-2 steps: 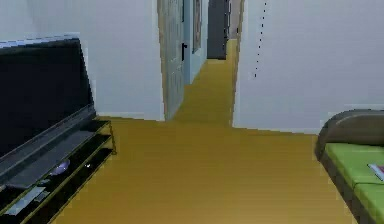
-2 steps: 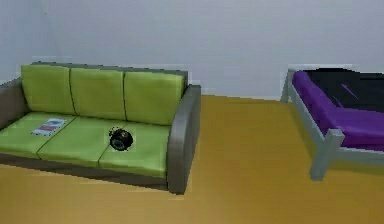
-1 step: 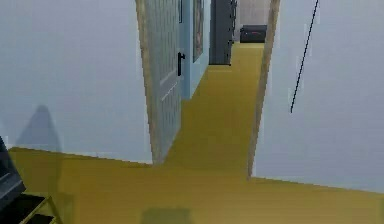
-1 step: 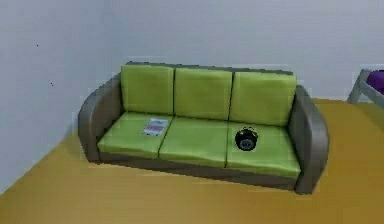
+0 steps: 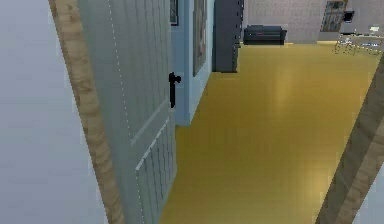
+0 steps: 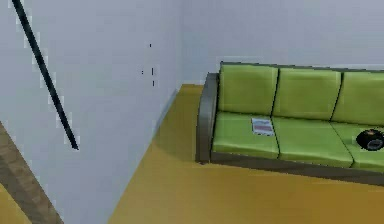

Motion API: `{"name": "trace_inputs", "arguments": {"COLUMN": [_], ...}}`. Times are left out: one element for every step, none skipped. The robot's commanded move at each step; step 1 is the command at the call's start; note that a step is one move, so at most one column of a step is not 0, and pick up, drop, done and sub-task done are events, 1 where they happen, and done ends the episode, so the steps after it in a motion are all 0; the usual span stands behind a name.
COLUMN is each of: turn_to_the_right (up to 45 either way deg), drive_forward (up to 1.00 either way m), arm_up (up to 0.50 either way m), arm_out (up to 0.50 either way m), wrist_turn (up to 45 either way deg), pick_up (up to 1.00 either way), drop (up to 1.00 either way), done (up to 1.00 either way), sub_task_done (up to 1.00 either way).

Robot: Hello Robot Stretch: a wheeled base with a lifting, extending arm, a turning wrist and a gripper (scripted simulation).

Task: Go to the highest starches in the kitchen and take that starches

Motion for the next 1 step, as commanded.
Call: {"name": "trace_inputs", "arguments": {"turn_to_the_right": [3.0], "drive_forward": [0.0], "arm_up": [0.0], "arm_out": [0.0], "wrist_turn": [0.0], "pick_up": [0.0], "drop": [0.0], "done": [0.0], "sub_task_done": [0.0]}}
